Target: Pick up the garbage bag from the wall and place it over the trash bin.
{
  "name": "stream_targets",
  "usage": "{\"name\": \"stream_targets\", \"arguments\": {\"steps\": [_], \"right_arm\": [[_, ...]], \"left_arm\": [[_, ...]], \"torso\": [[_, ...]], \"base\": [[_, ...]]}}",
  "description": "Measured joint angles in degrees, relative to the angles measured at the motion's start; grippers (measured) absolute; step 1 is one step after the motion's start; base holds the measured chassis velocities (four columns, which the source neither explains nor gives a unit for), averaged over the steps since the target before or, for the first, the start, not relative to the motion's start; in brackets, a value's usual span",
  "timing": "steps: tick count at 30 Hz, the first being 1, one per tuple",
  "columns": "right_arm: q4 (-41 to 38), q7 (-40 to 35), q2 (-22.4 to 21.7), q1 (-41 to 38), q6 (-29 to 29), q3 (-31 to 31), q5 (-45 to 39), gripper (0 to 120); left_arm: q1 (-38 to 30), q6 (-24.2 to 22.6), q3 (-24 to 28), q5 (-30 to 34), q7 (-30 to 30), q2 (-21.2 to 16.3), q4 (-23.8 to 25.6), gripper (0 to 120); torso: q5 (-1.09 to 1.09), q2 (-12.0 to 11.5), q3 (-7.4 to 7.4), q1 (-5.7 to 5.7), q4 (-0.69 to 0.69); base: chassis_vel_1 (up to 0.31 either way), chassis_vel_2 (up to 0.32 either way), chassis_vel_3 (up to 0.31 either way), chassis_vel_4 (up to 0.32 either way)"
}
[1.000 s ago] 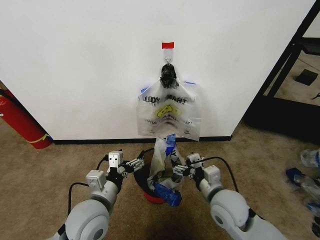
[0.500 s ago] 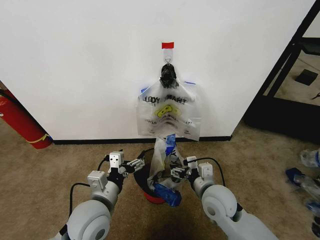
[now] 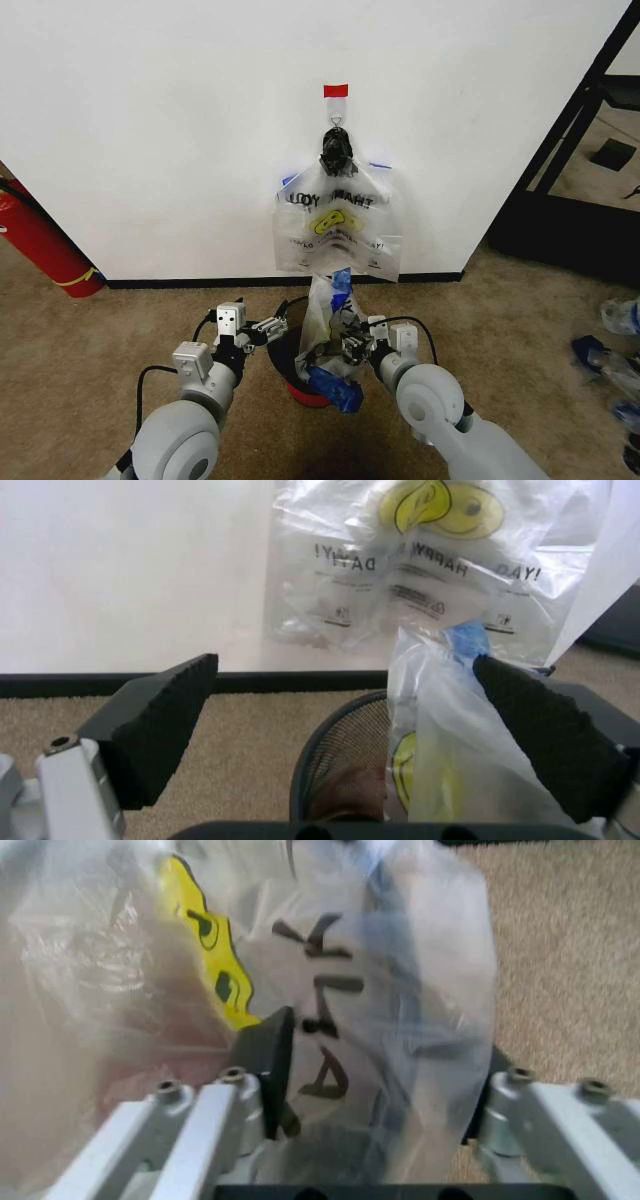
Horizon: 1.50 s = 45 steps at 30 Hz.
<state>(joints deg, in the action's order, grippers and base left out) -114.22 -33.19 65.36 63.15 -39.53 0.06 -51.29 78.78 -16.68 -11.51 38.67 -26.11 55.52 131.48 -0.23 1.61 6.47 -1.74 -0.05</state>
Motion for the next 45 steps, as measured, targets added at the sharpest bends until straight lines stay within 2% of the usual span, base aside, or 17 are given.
{"name": "stream_targets", "arguments": {"steps": [1, 8, 9, 12, 18, 23, 25, 30, 31, 37, 39, 41, 45], "right_arm": [[0.0, 0.0, 0.0, 0.0, 0.0, 0.0, 0.0, 40], [0.4, -2.6, 0.4, -0.7, -0.7, 0.0, -3.2, 11], [0.4, -2.6, 0.4, -0.7, -0.7, 0.0, -3.2, 11], [0.6, -3.4, 0.7, -1.0, -0.6, 0.0, -4.0, 0], [0.3, -3.1, 0.9, -0.2, 1.0, 0.7, -3.8, 0], [-1.8, 0.0, 1.4, 3.6, 6.9, 3.3, 2.1, 0], [-2.2, 0.3, 1.4, 4.0, 7.4, 3.7, 2.6, 0], [-4.5, 2.1, 3.3, 7.9, 12.2, 6.4, 6.3, 0], [-4.6, 2.4, 3.7, 8.2, 13.2, 6.6, 7.6, 0], [-4.6, 2.7, 4.9, 8.1, 14.6, 6.2, 10.0, 0], [-4.7, 2.9, 6.1, 9.4, 15.5, 6.3, 12.9, 0], [-4.7, 3.0, 6.3, 9.7, 15.6, 6.3, 13.5, 0], [-4.4, 3.1, 7.2, 10.3, 15.9, 6.5, 15.2, 0]], "left_arm": [[0.0, 0.0, 0.0, 0.0, 0.0, 0.0, 0.0, 100], [0.0, 0.0, 0.0, 0.5, -0.2, 0.1, 0.0, 100], [0.0, 0.0, 0.0, 0.5, -0.2, 0.1, 0.0, 100], [0.1, -0.2, 0.1, 0.7, -0.3, 0.1, 0.2, 100], [0.3, -0.5, 0.1, 1.2, -0.4, 0.0, 0.9, 100], [-0.5, -1.0, 0.2, 1.9, -0.4, -1.5, 2.5, 100], [-0.7, -1.1, 0.2, 2.0, -0.3, -1.9, 2.8, 100], [-4.5, -2.0, 2.6, 3.3, 2.6, -6.4, 6.3, 100], [-5.6, -2.3, 3.5, 3.5, 3.5, -7.5, 7.0, 100], [-8.9, -2.8, 5.4, 3.0, 5.6, -10.8, 7.9, 100], [-18.9, -4.0, 11.2, 2.8, 7.5, -14.9, 6.9, 100], [-21.2, -4.4, 12.6, 3.0, 7.7, -15.4, 6.6, 100], [-32.9, -6.5, 22.4, 3.6, 8.1, -16.4, 4.4, 100]], "torso": [[0.0, 0.0, 0.0, 0.0, 0.0], [0.0, 0.0, 0.0, 0.0, 0.0], [0.0, 0.0, 0.0, 0.0, 0.0], [0.0, 0.0, 0.0, 0.0, 0.0], [0.0, 0.0, 0.0, 0.0, 0.01], [0.0, 0.0, 0.0, 0.0, 0.0], [0.0, 0.0, 0.0, 0.0, 0.0], [0.0, 0.0, 0.0, 0.0, 0.01], [-0.01, 0.0, 0.0, 0.0, -0.02], [0.0, 0.0, 0.0, 0.0, 0.03], [-0.01, 0.0, 0.0, 0.0, -0.01], [0.0, 0.0, 0.0, 0.0, -0.03], [0.0, 0.0, 0.0, 0.0, 0.0]], "base": [[0.0, 0.0, 0.0, 0.0], [0.0, 0.0, 0.0, 0.0], [0.0, 0.0, 0.0, 0.0], [0.0, 0.0, 0.0, 0.0], [0.0, 0.0, 0.0, 0.0], [0.0, 0.0, 0.0, 0.0], [0.0, 0.0, 0.0, 0.0], [0.0, 0.0, 0.0, 0.0], [0.0, 0.0, 0.0, 0.0], [0.0, 0.0, 0.0, 0.0], [0.0, 0.0, 0.0, 0.0], [0.0, 0.0, 0.0, 0.0], [0.0, 0.0, 0.0, 0.0]]}}
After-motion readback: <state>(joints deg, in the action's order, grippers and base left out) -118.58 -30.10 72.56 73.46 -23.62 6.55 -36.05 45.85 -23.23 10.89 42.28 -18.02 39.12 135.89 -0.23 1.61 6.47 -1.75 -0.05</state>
